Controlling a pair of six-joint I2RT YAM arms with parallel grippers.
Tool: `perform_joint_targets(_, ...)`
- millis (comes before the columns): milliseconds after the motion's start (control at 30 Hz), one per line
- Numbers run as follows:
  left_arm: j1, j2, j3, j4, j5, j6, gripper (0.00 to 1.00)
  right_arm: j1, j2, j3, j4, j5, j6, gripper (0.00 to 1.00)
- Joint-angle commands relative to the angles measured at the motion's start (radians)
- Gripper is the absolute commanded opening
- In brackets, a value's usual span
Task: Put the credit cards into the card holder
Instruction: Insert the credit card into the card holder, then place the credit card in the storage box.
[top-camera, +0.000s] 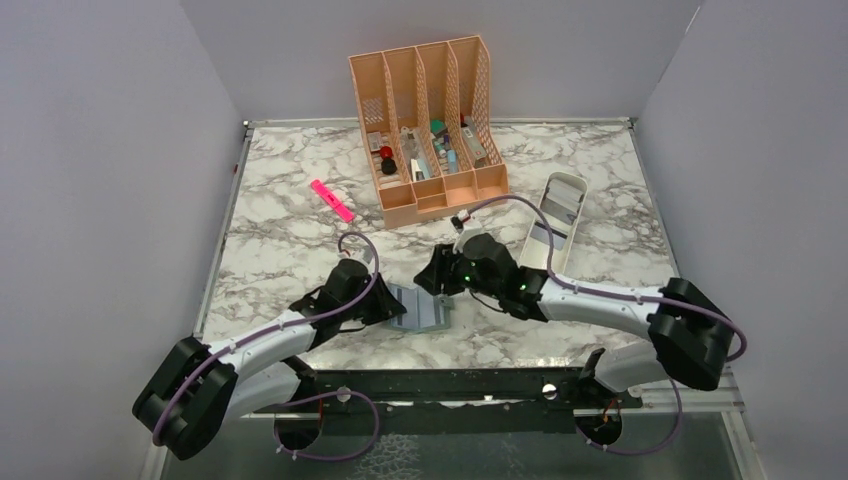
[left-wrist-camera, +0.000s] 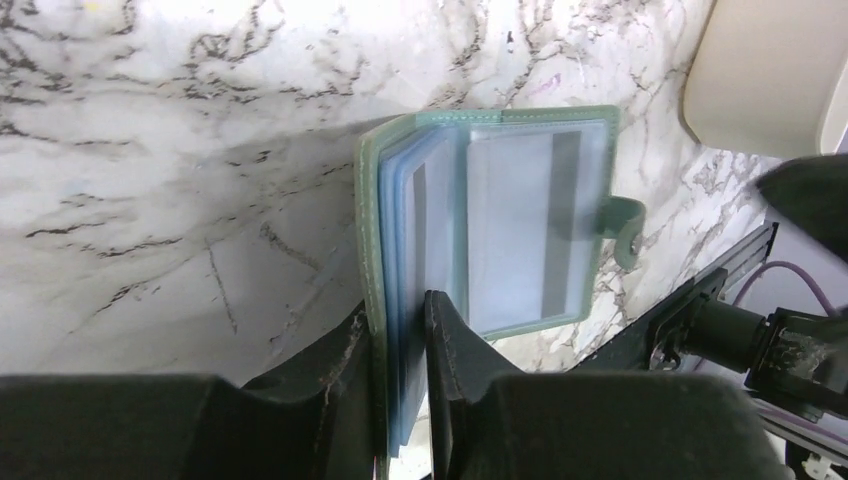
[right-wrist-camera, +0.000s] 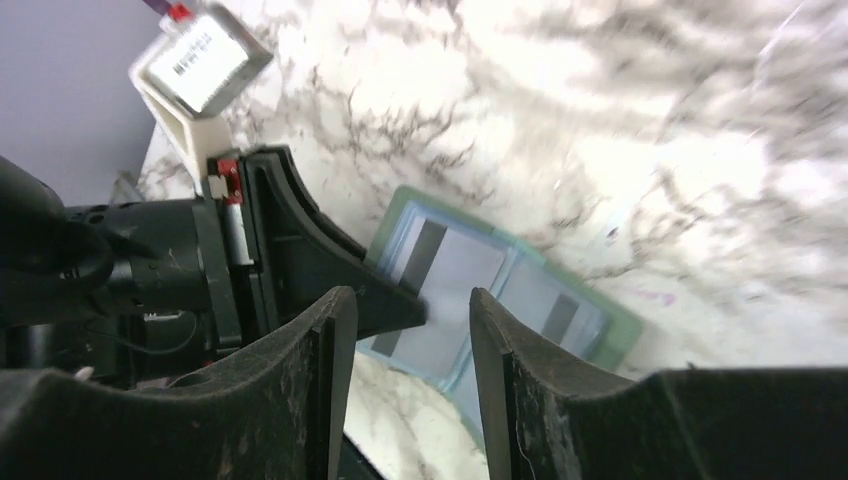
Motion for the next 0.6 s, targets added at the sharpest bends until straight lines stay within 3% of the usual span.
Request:
perform_joint_targets(0,0.002,-0.009,0.042,-0.044,-0.007,0.037,0.21,-0.023,-0.115,0.076,-0.218,0.210,-0.276,0.51)
perform_joint_targets(167,0.003,-0.004,0.095,-0.082,-0.019,0.072,0.19,-0.124,-0.201,0.140,-0.309,0.318,-0.497,0.53)
perform_joint_targets(333,0.004,0.030,0.161,-0.125,-0.019,0.123,0.19,-0.277,-0.159,0.216,-0.370,0.365,-0.662,0.53)
perform_joint_targets(467,0.004,0.054,0.179,-0.119,0.005,0.155,0.20,-0.355,-0.158,0.169,-0.243,0.322,-0.920,0.53)
perform_joint_targets(567,0.005,0.064,0.187,-0.118,0.014,0.183,0.21,-0.453,-0.139,0.214,-0.259,0.295,-0.970,0.52)
